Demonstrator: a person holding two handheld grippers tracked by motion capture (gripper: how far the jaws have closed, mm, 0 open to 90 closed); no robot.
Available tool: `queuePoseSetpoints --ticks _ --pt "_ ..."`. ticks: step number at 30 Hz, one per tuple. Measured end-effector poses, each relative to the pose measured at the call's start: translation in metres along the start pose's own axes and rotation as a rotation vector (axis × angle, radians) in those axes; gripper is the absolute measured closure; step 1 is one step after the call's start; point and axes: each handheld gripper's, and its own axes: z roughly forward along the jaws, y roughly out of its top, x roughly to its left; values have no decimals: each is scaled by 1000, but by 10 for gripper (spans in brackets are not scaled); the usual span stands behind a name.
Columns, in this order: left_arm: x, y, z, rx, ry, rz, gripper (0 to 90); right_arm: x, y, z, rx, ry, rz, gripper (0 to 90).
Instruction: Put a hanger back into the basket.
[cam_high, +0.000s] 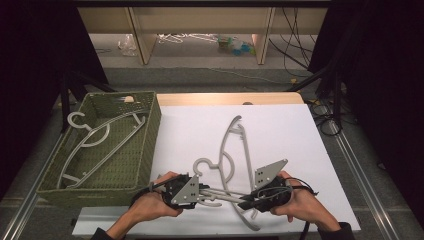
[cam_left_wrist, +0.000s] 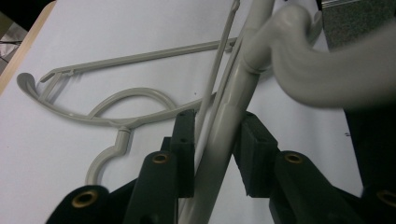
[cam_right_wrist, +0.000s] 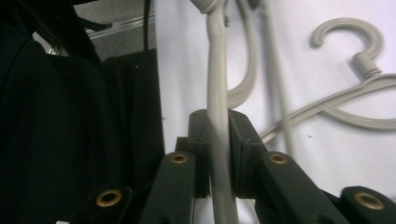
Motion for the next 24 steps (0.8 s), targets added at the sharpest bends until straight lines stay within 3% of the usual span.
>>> queuePoseSetpoints --ticks 2,6,9,12,15,17,19,21,23,24 --pt "0 2 -1 0 -7 2 723 -1 0 -3 -13 -27 -2 785" --pt "0 6 0 43 -17 17 735 0 3 -3 15 -78 -31 763" --pt "1 8 0 38 -31 -27 752 -1 5 -2 30 -131 -33 727" --pt "1 10 0 34 -31 -41 769 -2 6 -3 16 -180 -14 641" --pt "3 11 -1 30 -37 -78 782 -2 7 -6 3 -208 15 553" --pt "7 10 -3 34 -41 -144 786 -1 10 -9 -29 -272 54 414" --pt "7 9 -4 45 -39 -165 787 -1 11 -10 -37 -288 54 393" --pt "8 9 -6 50 -36 -192 787 1 14 -14 -87 -336 69 349" --pt "11 9 -9 54 -42 -212 787 2 16 -15 -95 -342 73 342" --pt "11 8 -9 40 -32 -248 787 3 17 -17 -113 -353 76 342"
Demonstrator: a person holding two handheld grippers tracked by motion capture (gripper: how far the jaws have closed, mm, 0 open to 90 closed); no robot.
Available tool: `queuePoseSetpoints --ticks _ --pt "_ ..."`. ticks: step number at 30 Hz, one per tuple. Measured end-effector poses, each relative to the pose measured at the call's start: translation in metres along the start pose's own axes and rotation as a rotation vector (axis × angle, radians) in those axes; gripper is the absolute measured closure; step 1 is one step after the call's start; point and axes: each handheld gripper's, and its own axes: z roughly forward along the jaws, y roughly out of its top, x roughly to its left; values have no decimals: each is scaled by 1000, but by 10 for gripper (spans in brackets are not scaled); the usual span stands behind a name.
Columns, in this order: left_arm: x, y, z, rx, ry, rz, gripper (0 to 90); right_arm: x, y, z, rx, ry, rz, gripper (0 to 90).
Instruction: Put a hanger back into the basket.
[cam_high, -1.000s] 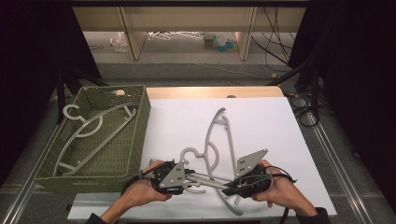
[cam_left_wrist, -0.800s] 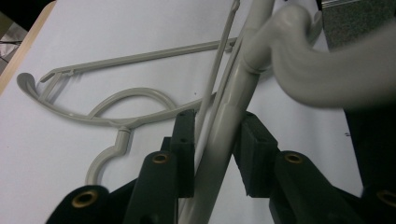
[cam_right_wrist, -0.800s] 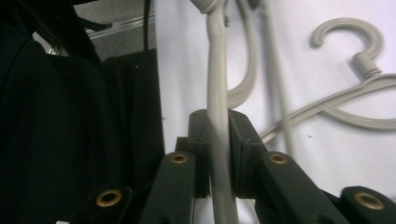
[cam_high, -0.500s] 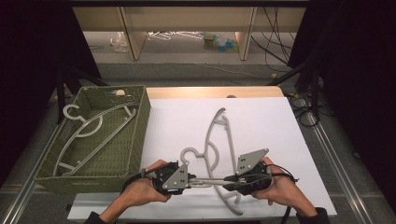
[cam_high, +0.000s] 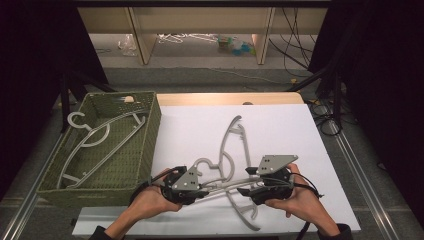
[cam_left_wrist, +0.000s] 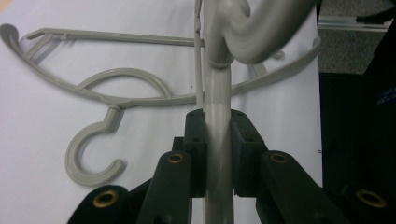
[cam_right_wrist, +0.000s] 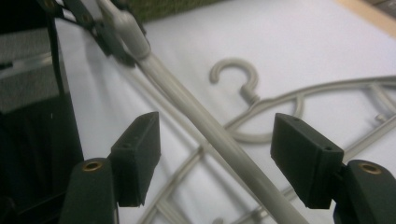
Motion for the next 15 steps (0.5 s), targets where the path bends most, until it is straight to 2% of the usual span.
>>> queuePoseSetpoints --ticks 1,2,3,8,9,10,11,12,13,15 --pt "2 -1 -3 6 7 -10 787 2 3 -7 -48 -14 19 335" --pt "2 -1 -3 6 7 -10 787 2 3 -7 -48 -14 19 335" --pt "3 -2 -5 -6 17 -49 787 5 5 -13 -79 -34 23 325" --pt "9 -3 -16 -16 41 -99 787 11 2 -22 -100 -49 53 318" --pt "10 -4 -18 -27 48 -118 787 12 1 -22 -101 -45 58 318" --pt "12 -4 -21 -16 53 -112 787 13 -1 -22 -97 -41 61 318" --pt "12 -3 -23 -31 53 -134 787 13 -3 -21 -96 -33 62 317" --pt "14 -3 -28 -25 52 -125 787 15 -4 -21 -90 -25 66 314" --pt "14 -2 -30 -41 53 -148 787 16 -5 -21 -92 -28 64 313" --pt "17 -2 -40 -52 59 -165 787 19 -7 -20 -86 -24 63 311"
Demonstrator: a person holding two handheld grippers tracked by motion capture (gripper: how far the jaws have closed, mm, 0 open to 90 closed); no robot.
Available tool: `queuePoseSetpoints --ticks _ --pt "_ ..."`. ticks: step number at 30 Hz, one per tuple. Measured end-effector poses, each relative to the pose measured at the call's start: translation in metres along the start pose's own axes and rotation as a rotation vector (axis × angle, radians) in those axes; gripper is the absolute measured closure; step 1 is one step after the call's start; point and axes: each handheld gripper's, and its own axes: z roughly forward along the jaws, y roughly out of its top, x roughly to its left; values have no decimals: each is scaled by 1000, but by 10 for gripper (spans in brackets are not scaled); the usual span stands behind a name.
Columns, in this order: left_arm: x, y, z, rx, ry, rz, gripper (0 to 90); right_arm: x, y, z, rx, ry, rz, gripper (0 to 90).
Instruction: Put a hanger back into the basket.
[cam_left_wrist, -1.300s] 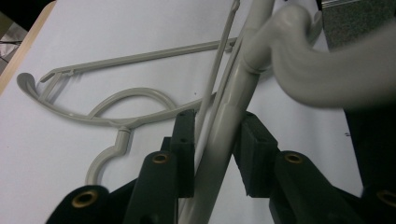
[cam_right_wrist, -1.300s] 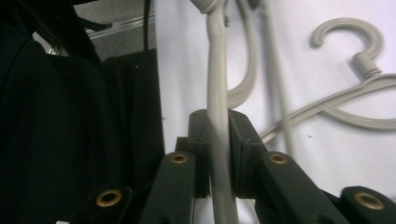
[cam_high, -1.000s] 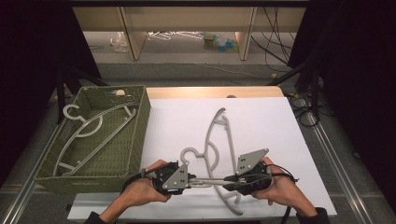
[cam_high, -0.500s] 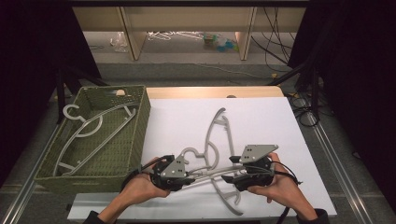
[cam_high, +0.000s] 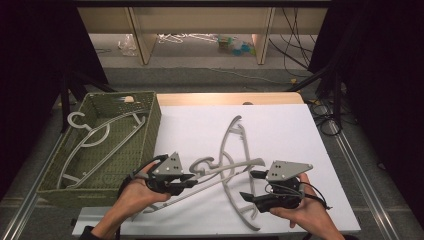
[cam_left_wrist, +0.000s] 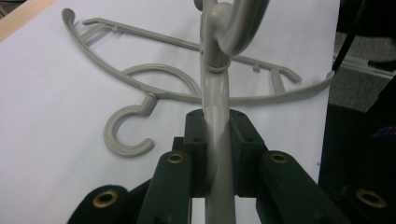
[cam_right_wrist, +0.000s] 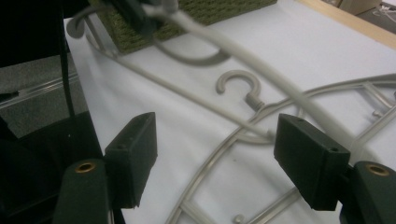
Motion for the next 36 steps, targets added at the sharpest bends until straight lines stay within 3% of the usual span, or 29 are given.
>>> queuePoseSetpoints --ticks 1,2,7,12,17,19,22,24,33,36 --pt "0 0 0 0 0 0 787 0 0 0 0 0 0 311" --pt "2 0 -7 -24 -1 -32 787 4 -4 2 10 11 7 309" --pt "6 4 -27 -53 3 -88 787 9 -13 10 51 35 17 306" --pt "10 12 -50 -76 24 -89 787 10 -17 15 77 46 23 293" --pt "19 24 -79 -99 37 -94 787 10 -17 12 66 42 25 292" --pt "26 29 -95 -108 69 -90 787 9 -19 12 65 39 34 286" --pt "31 30 -105 -111 93 -94 787 8 -20 13 60 32 33 276" --pt "42 30 -118 -135 128 -114 786 7 -21 14 66 24 44 243" --pt "75 18 -141 -135 222 -184 786 7 -23 16 79 30 47 223" --pt "90 12 -148 -127 275 -178 787 6 -23 15 76 31 47 223"
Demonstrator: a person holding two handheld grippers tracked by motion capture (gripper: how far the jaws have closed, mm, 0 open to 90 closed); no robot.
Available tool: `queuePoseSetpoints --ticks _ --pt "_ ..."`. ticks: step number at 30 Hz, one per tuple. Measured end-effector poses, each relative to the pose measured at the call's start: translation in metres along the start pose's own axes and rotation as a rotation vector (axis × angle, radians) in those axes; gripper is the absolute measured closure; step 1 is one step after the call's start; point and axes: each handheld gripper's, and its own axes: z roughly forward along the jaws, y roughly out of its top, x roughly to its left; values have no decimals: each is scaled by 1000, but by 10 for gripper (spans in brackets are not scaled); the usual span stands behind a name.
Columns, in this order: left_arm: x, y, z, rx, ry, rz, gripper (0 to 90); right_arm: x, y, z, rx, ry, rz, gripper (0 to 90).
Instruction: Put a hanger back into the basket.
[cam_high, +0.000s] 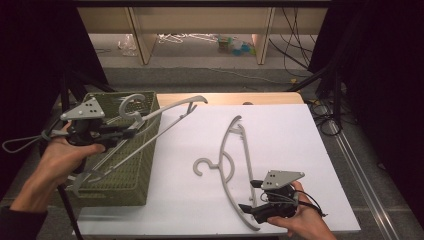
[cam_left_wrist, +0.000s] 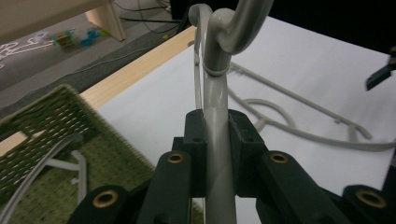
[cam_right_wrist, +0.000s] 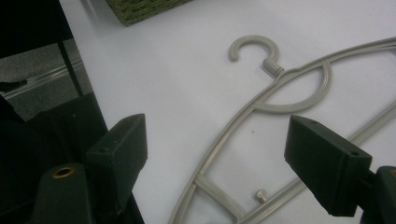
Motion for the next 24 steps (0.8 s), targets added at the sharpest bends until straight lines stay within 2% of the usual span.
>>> queuePoseSetpoints --ticks 1,2,3,4,5,6,7,8,10,12,15,17,19,22,23,24 --pt "6 0 -2 26 13 17 786 0 0 0 0 -1 2 223" --pt "6 0 -2 26 13 17 787 -1 0 0 -2 -5 3 223" --pt "15 -2 -3 23 41 2 786 -1 -1 0 -3 -7 4 223" --pt "21 -3 -4 36 54 14 786 -1 -1 0 -4 -8 2 223" --pt "21 -3 -4 36 54 14 786 -1 -1 0 -4 -8 2 223" --pt "26 -5 -6 54 66 9 786 -1 -2 0 0 -7 7 224" --pt "34 -7 -7 44 80 4 786 -1 -2 0 6 -5 13 224" --pt "34 -7 -7 44 80 4 786 -2 -2 0 6 -3 13 224" --pt "42 -9 -11 62 104 -29 786 -2 -2 1 6 -4 14 224" --pt "49 -12 -12 51 123 -32 786 -2 -3 1 8 -2 14 224" --pt "60 -16 -15 62 152 -41 786 -2 -3 2 10 1 16 227" --pt "65 -18 -16 66 163 -33 786 -3 -3 1 8 -2 14 228" --pt "70 -22 -16 57 170 -70 786 -4 -3 0 4 -5 19 228" --pt "76 -24 -18 61 178 -69 786 -5 -4 1 10 -6 23 228" --pt "77 -25 -18 51 183 -86 786 -5 -4 1 10 -6 23 228" --pt "81 -27 -19 57 189 -86 786 -5 -4 2 9 -11 24 228"
